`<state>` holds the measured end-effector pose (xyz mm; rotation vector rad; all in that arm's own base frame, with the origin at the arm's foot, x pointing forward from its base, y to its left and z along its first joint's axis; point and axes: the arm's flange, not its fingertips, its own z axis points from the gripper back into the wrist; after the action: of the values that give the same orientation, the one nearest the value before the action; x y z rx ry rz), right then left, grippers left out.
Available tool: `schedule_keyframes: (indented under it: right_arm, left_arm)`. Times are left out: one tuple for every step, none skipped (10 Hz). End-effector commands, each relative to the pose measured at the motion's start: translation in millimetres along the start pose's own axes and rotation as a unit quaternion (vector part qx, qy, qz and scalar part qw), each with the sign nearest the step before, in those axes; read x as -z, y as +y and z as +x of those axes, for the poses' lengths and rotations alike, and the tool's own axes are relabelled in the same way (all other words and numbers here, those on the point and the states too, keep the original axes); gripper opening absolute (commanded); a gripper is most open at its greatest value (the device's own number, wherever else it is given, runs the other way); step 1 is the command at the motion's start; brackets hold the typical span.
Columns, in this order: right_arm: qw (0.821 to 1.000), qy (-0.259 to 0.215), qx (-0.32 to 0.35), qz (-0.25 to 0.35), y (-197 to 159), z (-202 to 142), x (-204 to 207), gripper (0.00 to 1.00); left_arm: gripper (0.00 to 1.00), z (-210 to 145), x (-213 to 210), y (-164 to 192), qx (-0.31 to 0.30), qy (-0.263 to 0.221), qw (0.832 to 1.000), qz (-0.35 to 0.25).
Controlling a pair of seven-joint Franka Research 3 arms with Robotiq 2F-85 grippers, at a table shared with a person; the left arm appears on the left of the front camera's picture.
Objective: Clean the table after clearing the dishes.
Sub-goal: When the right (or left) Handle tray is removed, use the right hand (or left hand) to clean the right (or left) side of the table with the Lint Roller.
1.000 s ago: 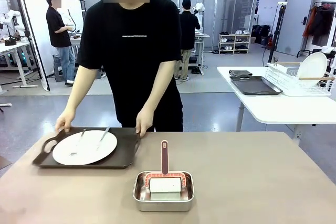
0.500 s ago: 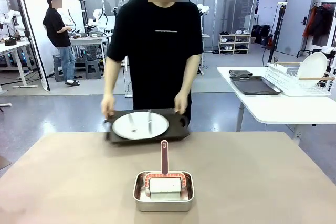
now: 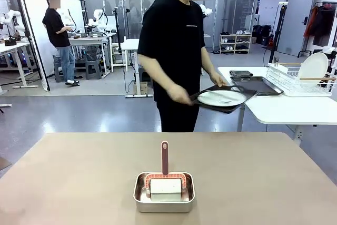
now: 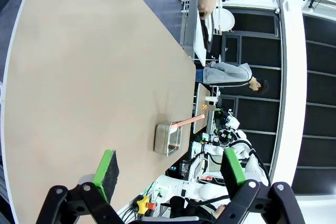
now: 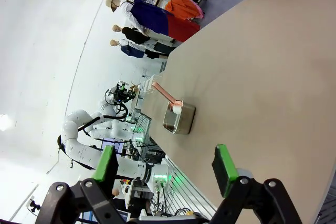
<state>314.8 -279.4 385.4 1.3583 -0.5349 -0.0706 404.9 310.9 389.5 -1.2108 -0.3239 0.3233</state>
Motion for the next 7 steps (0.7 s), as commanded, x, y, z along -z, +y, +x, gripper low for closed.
schedule_keyframes:
  right_arm:
    - [1.0, -0.005, -0.004, 0.004, 5.5, -4.4, 0.3, 0.93]
    - [1.0, -0.005, -0.004, 0.004, 5.5, -4.4, 0.3, 0.93]
    - [1.0, -0.005, -0.004, 0.004, 5.5, -4.4, 0.3, 0.93]
    - [1.0, -0.005, -0.004, 0.004, 5.5, -4.4, 0.3, 0.93]
    - [1.0, -0.005, -0.004, 0.004, 5.5, -4.4, 0.3, 0.93]
    - [1.0, -0.005, -0.004, 0.004, 5.5, -4.4, 0.3, 0.93]
    - [1.0, -0.005, -0.004, 0.004, 5.5, -4.4, 0.3, 0.93]
  left_arm:
    - [1.0, -2.0, -2.6, -0.5, 0.001, -0.002, 1.0, -0.001]
    - [1.0, -2.0, -2.6, -0.5, 0.001, -0.002, 1.0, -0.001]
    - [1.0, -2.0, -2.6, -0.5, 0.001, -0.002, 1.0, -0.001]
    - [1.0, -2.0, -2.6, -0.5, 0.001, -0.002, 1.0, -0.001]
    - [1.0, -2.0, -2.6, -0.5, 0.001, -0.002, 1.0, -0.001]
    - [1.0, -2.0, -2.6, -0.5, 0.001, -0.002, 1.0, -0.001]
    - [1.0, -2.0, -2.6, -0.5, 0.001, -0.002, 1.0, -0.001]
